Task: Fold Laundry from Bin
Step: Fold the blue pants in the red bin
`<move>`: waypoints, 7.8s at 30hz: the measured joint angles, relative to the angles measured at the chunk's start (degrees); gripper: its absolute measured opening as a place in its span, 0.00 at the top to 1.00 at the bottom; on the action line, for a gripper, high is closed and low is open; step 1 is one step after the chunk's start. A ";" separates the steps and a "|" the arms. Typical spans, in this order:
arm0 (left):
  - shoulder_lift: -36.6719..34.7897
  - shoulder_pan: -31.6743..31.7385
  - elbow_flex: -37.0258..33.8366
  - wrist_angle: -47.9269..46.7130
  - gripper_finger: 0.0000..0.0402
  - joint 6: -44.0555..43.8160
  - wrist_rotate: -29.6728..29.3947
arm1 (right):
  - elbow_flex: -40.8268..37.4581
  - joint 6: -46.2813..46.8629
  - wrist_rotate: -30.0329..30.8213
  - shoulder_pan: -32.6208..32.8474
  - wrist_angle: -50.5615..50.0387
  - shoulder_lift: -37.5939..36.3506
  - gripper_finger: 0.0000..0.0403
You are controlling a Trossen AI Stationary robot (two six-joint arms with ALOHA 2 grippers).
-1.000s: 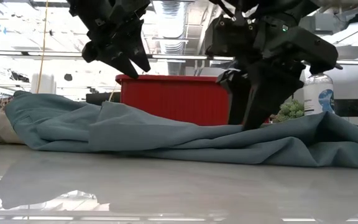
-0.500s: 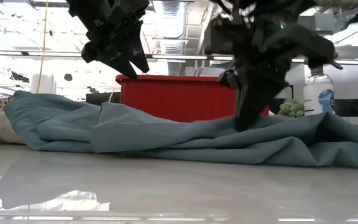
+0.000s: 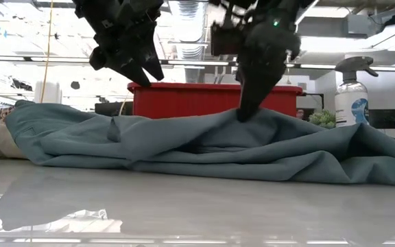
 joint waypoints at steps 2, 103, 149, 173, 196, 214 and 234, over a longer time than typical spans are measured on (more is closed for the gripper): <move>0.00 -0.26 0.00 -0.39 0.50 -0.02 0.34 | 0.00 0.67 0.12 -1.34 -0.58 0.00 0.96; 0.02 -10.32 0.04 -11.48 0.50 -14.01 0.03 | 21.77 -31.38 7.65 -3.60 3.89 11.96 0.94; 0.02 -5.17 -20.90 18.36 0.84 -44.48 -7.39 | 21.68 -34.99 -3.13 -13.22 2.82 11.98 0.93; -5.15 -10.83 -11.86 11.23 1.00 -41.67 3.53 | 26.85 -35.45 -4.17 -13.34 2.58 12.09 0.93; -5.27 -14.08 -11.35 -4.26 1.00 -50.02 5.03 | 26.91 -35.43 -14.05 -15.70 9.29 12.26 0.91; -5.22 -14.13 -11.34 -9.89 1.00 -50.95 7.21 | 26.91 -33.36 -18.00 -19.50 -3.94 10.74 0.69; -5.38 -15.15 -11.34 -12.99 1.00 -45.44 7.24 | 3.28 -8.91 -18.41 -3.60 -22.75 5.35 0.46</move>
